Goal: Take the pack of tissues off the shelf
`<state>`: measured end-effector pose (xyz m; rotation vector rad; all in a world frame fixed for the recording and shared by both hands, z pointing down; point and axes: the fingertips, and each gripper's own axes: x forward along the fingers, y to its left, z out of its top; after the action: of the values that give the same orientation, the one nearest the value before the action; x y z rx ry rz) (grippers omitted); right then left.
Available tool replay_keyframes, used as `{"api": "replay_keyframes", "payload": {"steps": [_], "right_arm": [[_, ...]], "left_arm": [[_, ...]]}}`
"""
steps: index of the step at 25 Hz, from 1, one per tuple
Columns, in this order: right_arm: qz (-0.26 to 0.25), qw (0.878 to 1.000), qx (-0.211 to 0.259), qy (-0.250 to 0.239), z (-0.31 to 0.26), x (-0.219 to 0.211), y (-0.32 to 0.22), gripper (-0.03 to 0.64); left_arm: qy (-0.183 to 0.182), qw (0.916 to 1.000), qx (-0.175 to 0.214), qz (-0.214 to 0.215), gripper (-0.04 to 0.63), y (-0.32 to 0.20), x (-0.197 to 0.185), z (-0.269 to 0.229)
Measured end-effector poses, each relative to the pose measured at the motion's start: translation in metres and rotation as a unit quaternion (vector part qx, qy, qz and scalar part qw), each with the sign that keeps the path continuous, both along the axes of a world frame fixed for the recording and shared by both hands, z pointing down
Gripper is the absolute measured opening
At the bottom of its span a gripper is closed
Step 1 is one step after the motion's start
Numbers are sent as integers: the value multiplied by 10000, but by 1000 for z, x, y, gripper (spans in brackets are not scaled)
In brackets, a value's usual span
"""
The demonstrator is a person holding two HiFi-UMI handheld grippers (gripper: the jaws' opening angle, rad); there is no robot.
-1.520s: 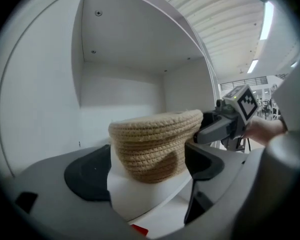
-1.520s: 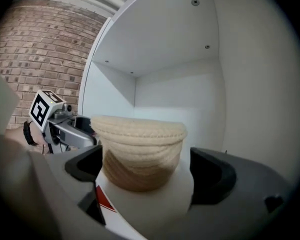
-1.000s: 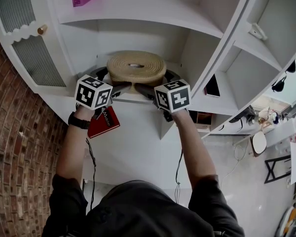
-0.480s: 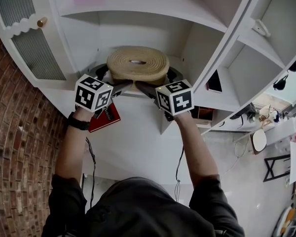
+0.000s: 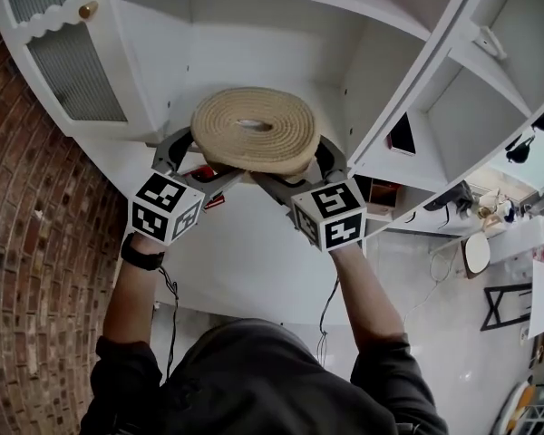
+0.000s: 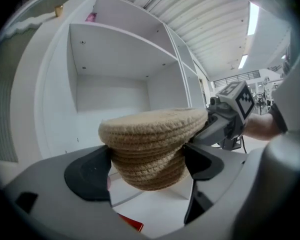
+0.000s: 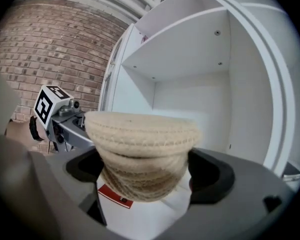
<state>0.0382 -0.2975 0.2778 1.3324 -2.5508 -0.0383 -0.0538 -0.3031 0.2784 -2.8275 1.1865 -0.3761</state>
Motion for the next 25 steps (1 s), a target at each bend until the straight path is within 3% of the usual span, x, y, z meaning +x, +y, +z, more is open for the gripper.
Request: {"api": "replay_keyframes", "payload": {"steps": [8,15,25], "right_arm": [[-113,9986,502,73,9,-12,46,531],[-265,9968,734,163,18,-22,73,531],[-362,9969,591,359,68,-26,85,531]], "left_arm": [[84,9991,398,-144,462,48,-12,9],[314,9977,513,-300,463,78,-21,22],[158,9982,425,-389,462,91,-25,70]]}}
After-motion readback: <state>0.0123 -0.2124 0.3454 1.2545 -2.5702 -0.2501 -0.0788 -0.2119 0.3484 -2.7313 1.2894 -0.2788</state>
